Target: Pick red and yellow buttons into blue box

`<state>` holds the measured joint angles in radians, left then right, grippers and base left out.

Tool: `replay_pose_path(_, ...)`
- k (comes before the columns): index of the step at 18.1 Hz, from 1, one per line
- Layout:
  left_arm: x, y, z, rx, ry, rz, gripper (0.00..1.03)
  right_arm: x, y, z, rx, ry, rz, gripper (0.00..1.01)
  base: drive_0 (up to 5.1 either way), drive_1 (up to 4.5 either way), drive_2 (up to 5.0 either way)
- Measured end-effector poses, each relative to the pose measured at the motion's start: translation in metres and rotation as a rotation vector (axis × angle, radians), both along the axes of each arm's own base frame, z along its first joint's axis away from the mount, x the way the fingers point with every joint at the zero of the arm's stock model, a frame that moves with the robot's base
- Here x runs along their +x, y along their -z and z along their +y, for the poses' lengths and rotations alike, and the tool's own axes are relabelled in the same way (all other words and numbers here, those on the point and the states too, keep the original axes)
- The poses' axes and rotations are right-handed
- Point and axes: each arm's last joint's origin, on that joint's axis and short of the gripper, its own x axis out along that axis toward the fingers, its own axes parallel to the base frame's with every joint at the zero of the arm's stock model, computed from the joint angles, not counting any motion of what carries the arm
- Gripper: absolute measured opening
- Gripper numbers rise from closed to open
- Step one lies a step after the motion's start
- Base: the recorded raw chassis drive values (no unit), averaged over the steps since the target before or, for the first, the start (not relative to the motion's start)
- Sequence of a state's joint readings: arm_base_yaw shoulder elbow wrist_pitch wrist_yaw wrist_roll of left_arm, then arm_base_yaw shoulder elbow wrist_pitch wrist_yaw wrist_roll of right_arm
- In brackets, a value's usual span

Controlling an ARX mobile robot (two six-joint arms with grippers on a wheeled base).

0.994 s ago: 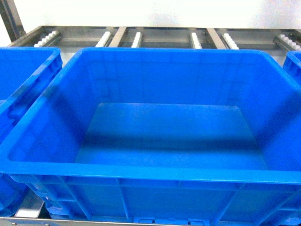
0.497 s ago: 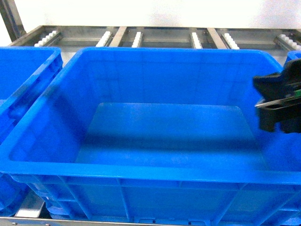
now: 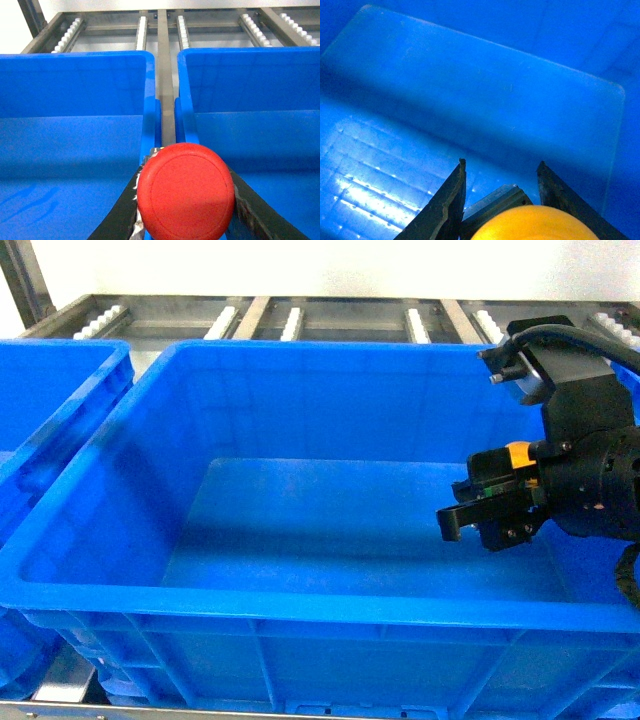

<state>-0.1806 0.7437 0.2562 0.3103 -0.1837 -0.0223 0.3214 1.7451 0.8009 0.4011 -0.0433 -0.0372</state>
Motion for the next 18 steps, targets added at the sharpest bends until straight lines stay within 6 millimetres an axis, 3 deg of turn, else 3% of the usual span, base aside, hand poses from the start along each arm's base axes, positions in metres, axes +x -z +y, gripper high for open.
replay_pose_path(3, 0.0, 0.0, 0.0, 0.0, 0.0, 0.001, 0.31, -0.001, 0.006, 0.007, 0.017, -0.054, 0.067, 0.38, 0.0, 0.0, 0.0)
replay_pose_path(4, 0.0, 0.0, 0.0, 0.0, 0.0, 0.0, 0.31, -0.004, 0.008, 0.012, 0.015, -0.078, 0.058, 0.44, 0.0, 0.0, 0.0)
replay_pose_path(9, 0.0, 0.0, 0.0, 0.0, 0.0, 0.001, 0.31, -0.01, 0.001, 0.009, 0.075, 0.037, -0.053, 0.97, 0.0, 0.0, 0.0)
replay_pose_path(12, 0.0, 0.0, 0.0, 0.0, 0.0, 0.001, 0.31, -0.028, -0.031, -0.016, 0.095, 0.145, -0.204, 0.98, 0.0, 0.0, 0.0)
replay_pose_path(14, 0.0, 0.0, 0.0, 0.0, 0.0, 0.0, 0.31, -0.05, -0.051, -0.028, 0.102, 0.193, -0.27, 0.98, 0.0, 0.0, 0.0)
replay_pose_path(16, 0.0, 0.0, 0.0, 0.0, 0.001, 0.0, 0.31, -0.078, -0.066, -0.04, 0.091, 0.199, -0.343, 0.98, 0.0, 0.0, 0.0)
replay_pose_path(18, 0.0, 0.0, 0.0, 0.0, -0.002, 0.001, 0.31, -0.113, -0.073, -0.068, 0.088, 0.295, -0.416, 0.98, 0.0, 0.0, 0.0)
